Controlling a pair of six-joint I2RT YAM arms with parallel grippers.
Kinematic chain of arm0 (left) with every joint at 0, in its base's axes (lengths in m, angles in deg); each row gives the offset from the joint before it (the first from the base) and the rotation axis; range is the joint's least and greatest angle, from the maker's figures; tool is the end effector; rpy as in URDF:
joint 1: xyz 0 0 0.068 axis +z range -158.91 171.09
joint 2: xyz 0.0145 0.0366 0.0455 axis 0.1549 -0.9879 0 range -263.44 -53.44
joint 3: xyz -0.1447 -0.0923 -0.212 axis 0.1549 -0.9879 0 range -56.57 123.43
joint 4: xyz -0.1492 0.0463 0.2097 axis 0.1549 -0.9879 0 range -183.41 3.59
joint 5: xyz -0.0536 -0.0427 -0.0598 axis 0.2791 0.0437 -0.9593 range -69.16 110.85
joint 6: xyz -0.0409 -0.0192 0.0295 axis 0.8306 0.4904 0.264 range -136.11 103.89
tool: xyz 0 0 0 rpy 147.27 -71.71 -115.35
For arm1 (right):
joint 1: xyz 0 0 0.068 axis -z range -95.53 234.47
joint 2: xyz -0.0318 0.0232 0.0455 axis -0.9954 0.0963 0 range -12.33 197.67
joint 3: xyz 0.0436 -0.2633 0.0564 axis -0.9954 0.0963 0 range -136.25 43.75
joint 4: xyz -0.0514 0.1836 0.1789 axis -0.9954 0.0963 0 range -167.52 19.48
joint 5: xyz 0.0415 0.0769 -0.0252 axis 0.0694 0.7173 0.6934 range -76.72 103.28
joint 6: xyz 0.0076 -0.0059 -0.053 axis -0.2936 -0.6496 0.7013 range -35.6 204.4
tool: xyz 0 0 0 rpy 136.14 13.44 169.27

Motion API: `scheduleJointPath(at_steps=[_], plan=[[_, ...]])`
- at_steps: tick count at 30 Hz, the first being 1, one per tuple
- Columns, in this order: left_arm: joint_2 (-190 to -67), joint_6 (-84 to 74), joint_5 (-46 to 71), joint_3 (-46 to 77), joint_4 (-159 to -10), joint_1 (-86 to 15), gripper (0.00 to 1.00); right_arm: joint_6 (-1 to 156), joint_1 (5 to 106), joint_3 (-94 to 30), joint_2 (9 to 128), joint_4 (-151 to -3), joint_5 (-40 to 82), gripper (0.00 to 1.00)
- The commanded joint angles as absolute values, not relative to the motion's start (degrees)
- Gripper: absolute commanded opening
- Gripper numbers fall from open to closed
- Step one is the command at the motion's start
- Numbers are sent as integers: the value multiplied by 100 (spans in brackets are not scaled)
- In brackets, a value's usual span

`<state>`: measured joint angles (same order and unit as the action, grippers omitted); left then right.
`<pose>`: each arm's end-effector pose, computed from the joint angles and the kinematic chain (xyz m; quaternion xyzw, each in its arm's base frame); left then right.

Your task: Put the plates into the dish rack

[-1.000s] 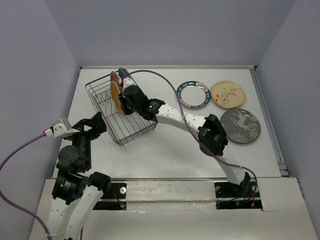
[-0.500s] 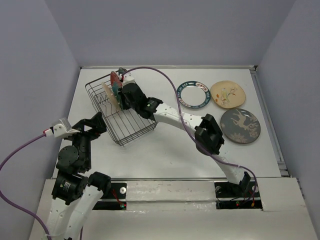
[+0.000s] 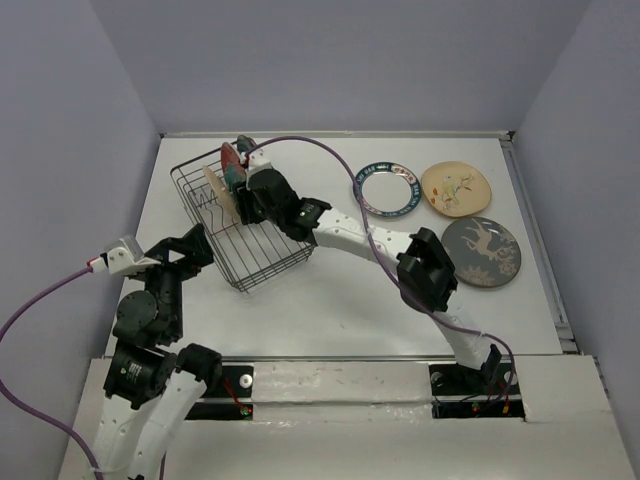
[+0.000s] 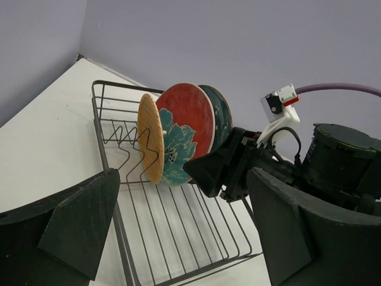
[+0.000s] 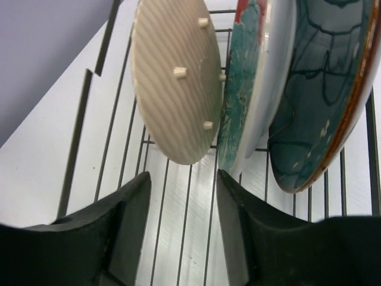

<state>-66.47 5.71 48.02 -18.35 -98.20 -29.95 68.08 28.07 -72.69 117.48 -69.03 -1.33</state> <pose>0.0636 -0.0069 0.3561 -0.1885 0.6012 -0.1431 0.7632 0.3073 0.4465 0.2777 -0.2147 0.7963 0.2446 0.5099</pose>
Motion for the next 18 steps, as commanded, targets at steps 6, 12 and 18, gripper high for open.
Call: scheduleJointPath(at_steps=[6, 12, 18], plan=[[-6750, 507, 5020, -1842, -9581, -2895, 99, 7508, 2488, -8359, 11958, -6750, 178, 63], [-6671, 524, 5178, -1825, -9599, -2833, 99, 7553, 2488, -8694, 12258, -6996, 158, 7], [-6521, 612, 5564, -1781, -9651, -2807, 99, 7192, 2488, -9036, 12626, -7119, 1573, 7]])
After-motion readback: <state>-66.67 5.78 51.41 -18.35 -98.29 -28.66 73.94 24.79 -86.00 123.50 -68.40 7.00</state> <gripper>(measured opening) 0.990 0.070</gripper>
